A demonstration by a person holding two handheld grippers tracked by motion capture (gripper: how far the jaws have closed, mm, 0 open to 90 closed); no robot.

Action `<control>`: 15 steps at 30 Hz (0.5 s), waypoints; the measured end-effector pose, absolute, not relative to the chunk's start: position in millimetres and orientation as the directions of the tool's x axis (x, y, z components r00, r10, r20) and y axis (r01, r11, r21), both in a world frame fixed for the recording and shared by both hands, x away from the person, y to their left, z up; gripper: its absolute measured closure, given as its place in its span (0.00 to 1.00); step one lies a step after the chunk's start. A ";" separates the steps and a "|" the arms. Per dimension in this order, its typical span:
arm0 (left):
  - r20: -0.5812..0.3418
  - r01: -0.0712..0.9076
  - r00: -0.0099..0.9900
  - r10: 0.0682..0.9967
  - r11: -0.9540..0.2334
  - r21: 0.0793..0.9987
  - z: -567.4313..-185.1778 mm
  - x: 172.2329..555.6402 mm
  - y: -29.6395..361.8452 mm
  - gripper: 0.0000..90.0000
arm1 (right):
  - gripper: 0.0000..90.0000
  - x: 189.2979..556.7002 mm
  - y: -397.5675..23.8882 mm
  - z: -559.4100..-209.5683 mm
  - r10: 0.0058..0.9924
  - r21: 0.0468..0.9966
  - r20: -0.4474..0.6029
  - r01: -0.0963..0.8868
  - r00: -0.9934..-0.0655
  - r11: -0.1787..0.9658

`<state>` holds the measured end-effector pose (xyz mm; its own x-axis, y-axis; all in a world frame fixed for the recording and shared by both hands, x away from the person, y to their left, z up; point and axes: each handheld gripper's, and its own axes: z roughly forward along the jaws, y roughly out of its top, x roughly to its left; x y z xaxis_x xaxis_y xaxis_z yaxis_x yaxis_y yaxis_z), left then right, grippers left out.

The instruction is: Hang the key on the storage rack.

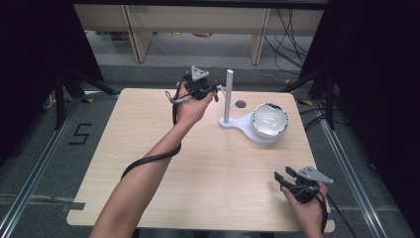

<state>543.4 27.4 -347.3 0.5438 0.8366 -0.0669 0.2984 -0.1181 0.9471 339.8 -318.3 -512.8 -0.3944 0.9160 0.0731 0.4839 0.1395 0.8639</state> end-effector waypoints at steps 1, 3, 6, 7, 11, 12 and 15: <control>-0.067 0.298 0.543 0.837 -0.118 0.947 -347.1 543.8 26.9 0.99 | 0.53 339.8 -318.3 -512.8 0.916 0.864 0.073 0.484 -0.394 0.139; -0.068 0.300 0.541 0.838 -0.117 0.947 -346.9 544.3 26.1 0.99 | 0.53 339.8 -318.3 -512.8 0.916 0.864 0.072 0.483 -0.395 0.141; -0.066 0.298 0.542 0.838 -0.117 0.947 -346.6 544.7 24.8 0.99 | 0.53 339.8 -318.3 -512.8 0.916 0.864 0.072 0.484 -0.395 0.141; -0.062 0.297 0.541 0.838 -0.122 0.947 -346.4 544.9 24.0 0.99 | 0.53 339.9 -318.3 -512.8 0.916 0.863 0.070 0.484 -0.395 0.142; -0.063 0.296 0.540 0.839 -0.119 0.948 -345.8 545.6 22.8 0.99 | 0.53 339.9 -318.2 -512.9 0.916 0.864 0.070 0.483 -0.396 0.143; -0.063 0.296 0.540 0.839 -0.119 0.948 -345.8 545.6 22.8 0.98 | 0.53 339.9 -318.2 -512.9 0.916 0.864 0.070 0.483 -0.396 0.143; -0.063 0.295 0.539 0.840 -0.118 0.948 -344.7 545.5 22.4 0.98 | 0.53 340.0 -318.2 -513.0 0.916 0.862 0.066 0.485 -0.395 0.147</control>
